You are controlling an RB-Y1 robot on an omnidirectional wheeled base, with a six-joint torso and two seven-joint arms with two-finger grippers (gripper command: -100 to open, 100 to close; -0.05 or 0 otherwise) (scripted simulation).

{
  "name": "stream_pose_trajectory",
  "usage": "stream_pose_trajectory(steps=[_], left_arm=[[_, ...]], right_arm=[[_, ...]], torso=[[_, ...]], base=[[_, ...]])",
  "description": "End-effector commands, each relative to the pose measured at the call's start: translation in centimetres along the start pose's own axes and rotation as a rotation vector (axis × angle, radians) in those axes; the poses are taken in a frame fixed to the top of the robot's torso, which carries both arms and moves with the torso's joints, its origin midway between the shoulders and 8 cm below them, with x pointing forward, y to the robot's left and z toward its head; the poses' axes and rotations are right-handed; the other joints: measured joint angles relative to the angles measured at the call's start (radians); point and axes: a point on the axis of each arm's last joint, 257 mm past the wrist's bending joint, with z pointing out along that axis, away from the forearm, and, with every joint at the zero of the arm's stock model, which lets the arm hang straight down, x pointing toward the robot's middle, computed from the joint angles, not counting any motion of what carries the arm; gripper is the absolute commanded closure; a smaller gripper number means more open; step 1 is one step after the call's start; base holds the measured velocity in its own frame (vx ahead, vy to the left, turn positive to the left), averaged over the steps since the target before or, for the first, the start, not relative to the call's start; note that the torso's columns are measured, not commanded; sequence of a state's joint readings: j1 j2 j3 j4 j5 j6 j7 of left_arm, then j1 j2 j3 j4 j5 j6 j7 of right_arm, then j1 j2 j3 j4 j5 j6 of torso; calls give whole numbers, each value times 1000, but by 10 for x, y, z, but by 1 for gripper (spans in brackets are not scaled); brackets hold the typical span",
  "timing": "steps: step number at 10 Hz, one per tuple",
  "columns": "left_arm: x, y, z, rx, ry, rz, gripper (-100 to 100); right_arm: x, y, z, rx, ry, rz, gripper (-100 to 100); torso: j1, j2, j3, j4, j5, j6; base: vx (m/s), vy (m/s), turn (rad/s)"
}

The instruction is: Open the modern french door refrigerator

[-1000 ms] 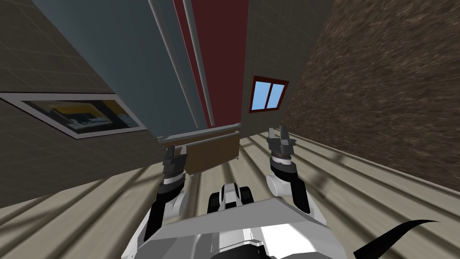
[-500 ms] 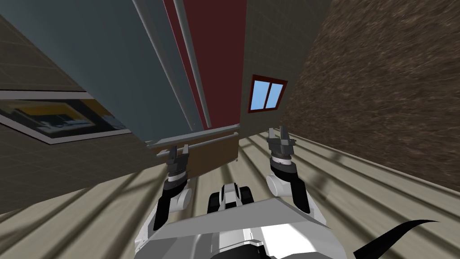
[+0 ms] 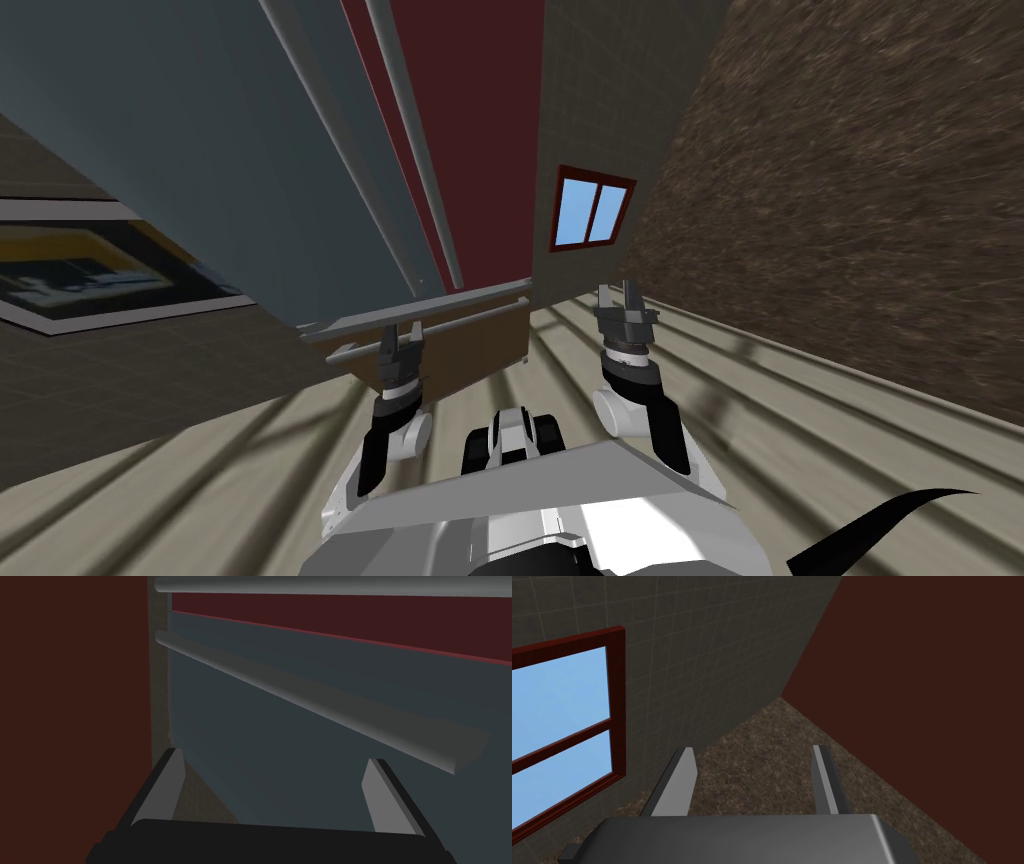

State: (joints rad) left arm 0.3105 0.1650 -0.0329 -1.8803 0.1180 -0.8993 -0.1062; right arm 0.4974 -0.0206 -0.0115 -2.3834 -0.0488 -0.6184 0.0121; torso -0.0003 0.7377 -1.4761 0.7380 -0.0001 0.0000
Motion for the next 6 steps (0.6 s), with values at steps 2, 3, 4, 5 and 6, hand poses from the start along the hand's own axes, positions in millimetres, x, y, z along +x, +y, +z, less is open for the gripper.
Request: stream_pose_trajectory(steps=[2,3,4,5,6], left_arm=[[1,8,-1,29,-14,-14,-100],[1,10,-2,36,-17,-16,-100],[1,12,-2,43,-20,-19,-100],[1,14,-2,50,-23,-22,-100],[2,16,-3,57,-27,-26,-100]], right_arm=[[0,0,0,0,0,0,0],[0,0,0,0,0,0,0],[0,0,0,0,0,0,0],[0,0,0,0,0,0,0],[0,0,0,0,0,0,0]], torso=[[0,-1,-1,0,0,0],[0,-1,-1,0,0,0],[0,0,0,0,0,0],[1,1,0,0,0,0],[1,1,1,0,0,0]], base=[[120,-23,-69],[125,-24,-42],[119,-10,-42],[111,-7,-49],[116,-14,-56]])
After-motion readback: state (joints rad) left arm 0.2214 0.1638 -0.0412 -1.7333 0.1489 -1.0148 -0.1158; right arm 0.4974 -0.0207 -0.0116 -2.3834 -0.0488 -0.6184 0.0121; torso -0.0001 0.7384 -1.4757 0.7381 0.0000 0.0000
